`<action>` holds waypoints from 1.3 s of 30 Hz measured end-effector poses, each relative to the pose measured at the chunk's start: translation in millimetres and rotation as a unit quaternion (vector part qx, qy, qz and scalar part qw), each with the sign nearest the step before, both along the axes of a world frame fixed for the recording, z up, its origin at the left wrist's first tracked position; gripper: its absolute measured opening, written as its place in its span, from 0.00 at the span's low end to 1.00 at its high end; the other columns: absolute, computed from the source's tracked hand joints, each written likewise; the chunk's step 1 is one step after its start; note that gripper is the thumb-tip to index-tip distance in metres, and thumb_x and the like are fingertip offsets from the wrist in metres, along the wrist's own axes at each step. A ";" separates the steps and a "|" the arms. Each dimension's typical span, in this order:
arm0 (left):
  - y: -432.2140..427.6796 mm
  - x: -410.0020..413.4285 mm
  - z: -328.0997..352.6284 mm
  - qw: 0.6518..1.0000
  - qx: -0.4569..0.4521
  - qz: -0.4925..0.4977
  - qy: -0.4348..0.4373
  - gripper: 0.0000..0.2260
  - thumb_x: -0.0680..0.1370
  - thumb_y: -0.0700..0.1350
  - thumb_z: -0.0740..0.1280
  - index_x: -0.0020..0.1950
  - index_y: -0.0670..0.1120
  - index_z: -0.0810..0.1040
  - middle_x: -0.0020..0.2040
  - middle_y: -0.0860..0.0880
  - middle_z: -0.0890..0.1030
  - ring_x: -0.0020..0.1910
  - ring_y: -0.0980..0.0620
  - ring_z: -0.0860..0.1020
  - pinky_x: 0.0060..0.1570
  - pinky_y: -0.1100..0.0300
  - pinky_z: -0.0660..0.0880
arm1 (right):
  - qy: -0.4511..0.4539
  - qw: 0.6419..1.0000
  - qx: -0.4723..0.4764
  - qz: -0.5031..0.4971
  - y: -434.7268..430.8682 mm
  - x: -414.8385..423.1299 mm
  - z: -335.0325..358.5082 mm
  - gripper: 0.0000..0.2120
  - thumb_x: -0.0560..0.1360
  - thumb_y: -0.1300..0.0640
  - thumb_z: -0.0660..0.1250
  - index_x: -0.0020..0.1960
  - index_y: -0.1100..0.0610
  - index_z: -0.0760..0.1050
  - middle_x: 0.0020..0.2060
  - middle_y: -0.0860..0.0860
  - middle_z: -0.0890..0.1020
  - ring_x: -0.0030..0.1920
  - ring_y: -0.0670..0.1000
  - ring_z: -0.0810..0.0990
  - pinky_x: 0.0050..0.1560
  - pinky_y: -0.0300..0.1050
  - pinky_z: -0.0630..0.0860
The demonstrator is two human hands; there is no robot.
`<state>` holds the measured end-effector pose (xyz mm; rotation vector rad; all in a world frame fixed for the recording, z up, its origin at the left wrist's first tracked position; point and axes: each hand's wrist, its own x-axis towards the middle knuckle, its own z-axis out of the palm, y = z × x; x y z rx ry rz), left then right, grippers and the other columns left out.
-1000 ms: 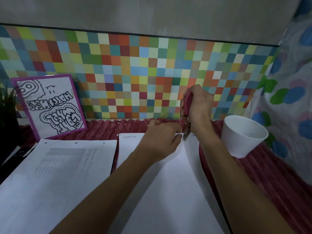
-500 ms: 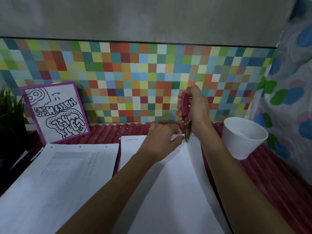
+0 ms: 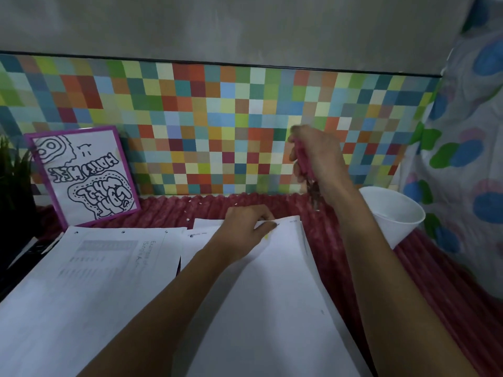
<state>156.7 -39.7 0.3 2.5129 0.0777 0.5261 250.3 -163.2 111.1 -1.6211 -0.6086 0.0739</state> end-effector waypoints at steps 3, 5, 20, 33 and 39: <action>-0.5 -1.8 7.8 1.000 -0.002 -0.014 -0.022 0.06 0.79 0.48 0.65 0.42 0.53 0.74 0.39 0.56 0.79 0.41 0.54 0.77 0.47 0.56 0.70 | -0.068 0.961 -0.250 0.095 -14.7 4.3 -6.7 0.13 0.70 0.55 0.73 0.53 0.54 0.78 0.40 0.46 0.79 0.40 0.47 0.78 0.41 0.41 0.71; -1.9 -2.8 14.1 0.999 -0.004 -0.022 -0.043 0.06 0.79 0.47 0.64 0.42 0.52 0.74 0.39 0.55 0.78 0.41 0.54 0.77 0.42 0.58 0.71 | -0.085 0.931 -0.331 0.129 -19.1 7.6 -12.5 0.11 0.70 0.63 0.70 0.50 0.52 0.79 0.41 0.41 0.77 0.48 0.46 0.76 0.44 0.39 0.68; 44.7 -57.5 46.8 0.971 -0.190 0.118 0.089 0.11 0.70 0.51 0.75 0.44 0.45 0.80 0.42 0.51 0.81 0.41 0.55 0.78 0.39 0.62 0.71 | -0.009 0.954 -0.263 0.140 -26.6 14.5 -10.5 0.13 0.65 0.75 0.64 0.44 0.62 0.80 0.36 0.44 0.82 0.39 0.46 0.77 0.39 0.41 0.67; 34.0 -187.0 44.6 0.885 -0.419 0.205 0.008 0.11 0.71 0.42 0.71 0.52 0.53 0.80 0.44 0.52 0.86 0.42 0.50 0.84 0.45 0.54 0.80 | 0.122 0.986 -0.105 0.043 6.7 -19.8 0.5 0.14 0.66 0.78 0.60 0.44 0.64 0.79 0.44 0.57 0.81 0.34 0.50 0.76 0.27 0.35 0.68; 106.4 -249.4 55.8 0.904 -0.299 0.305 -0.020 0.20 0.66 0.40 0.70 0.56 0.55 0.74 0.49 0.43 0.79 0.45 0.46 0.80 0.41 0.52 0.76 | -0.019 0.964 -0.257 0.063 108.9 -77.2 -14.4 0.12 0.69 0.73 0.61 0.47 0.66 0.79 0.35 0.57 0.78 0.26 0.50 0.70 0.21 0.32 0.63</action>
